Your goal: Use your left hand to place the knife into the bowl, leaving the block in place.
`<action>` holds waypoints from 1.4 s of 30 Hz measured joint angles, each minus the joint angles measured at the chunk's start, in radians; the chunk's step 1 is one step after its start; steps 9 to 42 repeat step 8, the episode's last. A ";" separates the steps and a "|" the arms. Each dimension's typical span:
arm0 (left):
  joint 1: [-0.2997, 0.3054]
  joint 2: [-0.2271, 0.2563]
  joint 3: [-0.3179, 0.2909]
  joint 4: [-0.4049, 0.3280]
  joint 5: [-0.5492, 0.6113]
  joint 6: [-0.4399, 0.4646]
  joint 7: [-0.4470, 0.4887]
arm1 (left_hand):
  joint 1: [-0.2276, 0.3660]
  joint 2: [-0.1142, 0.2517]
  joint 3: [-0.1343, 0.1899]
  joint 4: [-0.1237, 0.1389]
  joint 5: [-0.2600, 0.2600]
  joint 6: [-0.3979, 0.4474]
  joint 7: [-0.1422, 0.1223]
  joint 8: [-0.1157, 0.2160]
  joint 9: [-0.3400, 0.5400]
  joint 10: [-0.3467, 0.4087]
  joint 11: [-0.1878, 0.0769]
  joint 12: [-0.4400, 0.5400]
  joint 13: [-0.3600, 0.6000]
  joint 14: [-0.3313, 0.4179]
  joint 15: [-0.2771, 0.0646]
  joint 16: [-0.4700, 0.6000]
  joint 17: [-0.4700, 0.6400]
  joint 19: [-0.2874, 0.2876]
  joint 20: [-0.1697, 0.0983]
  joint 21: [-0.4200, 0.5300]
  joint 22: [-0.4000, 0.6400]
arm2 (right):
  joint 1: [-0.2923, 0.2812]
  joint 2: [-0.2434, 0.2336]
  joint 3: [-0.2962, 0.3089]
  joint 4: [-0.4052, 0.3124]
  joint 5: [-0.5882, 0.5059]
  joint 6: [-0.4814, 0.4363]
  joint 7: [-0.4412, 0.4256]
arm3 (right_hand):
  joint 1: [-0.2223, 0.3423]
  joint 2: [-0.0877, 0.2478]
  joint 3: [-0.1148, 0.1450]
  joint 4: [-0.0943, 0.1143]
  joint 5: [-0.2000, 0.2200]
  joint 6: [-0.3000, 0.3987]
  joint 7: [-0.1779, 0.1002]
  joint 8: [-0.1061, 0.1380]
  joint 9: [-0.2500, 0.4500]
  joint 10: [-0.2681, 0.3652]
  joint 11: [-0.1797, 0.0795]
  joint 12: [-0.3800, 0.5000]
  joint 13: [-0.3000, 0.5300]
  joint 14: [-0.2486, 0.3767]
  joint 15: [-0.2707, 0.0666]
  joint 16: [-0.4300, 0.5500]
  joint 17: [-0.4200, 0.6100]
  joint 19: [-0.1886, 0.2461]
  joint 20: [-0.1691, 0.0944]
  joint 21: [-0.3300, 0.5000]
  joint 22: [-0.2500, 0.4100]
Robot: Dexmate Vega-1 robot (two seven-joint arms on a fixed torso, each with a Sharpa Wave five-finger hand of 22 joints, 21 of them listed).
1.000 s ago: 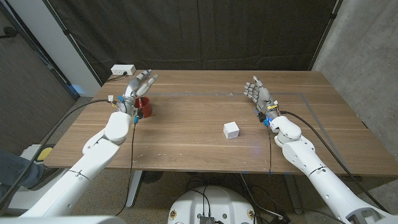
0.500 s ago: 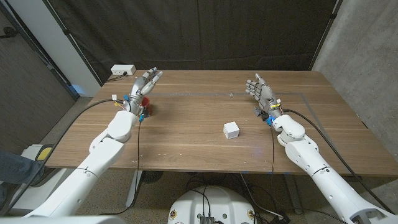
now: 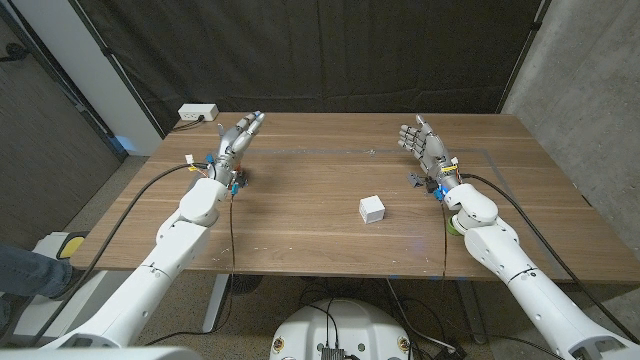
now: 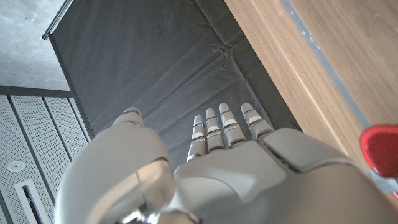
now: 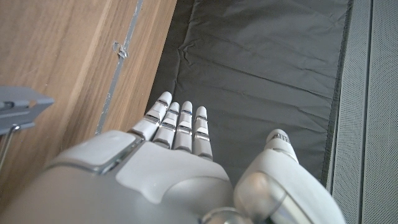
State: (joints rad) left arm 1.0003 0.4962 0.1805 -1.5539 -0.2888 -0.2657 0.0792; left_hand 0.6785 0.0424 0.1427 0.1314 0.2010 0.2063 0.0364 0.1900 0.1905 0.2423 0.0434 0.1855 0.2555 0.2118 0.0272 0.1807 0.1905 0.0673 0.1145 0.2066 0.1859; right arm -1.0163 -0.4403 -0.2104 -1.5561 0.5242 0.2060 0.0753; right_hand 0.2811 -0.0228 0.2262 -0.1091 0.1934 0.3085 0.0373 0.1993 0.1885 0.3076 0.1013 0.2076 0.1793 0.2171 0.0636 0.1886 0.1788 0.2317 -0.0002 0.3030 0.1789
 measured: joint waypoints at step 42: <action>-0.014 -0.010 0.016 0.018 -0.019 -0.001 -0.016 | -0.009 0.009 -0.003 0.001 0.000 0.016 0.005 0.003 0.000 0.009 0.009 0.004 -0.005 -0.003 0.003 0.000 -0.004 -0.004 -0.004 0.000 0.000 | -0.001 -0.002 0.002 0.005 0.008 0.003 0.009 | 0.000 0.000 0.000 0.000 0.000 0.000 0.000 0.000 0.000 0.000 0.000 0.000 0.000 0.000 0.000 0.000 0.000 0.000 0.000 0.000 0.000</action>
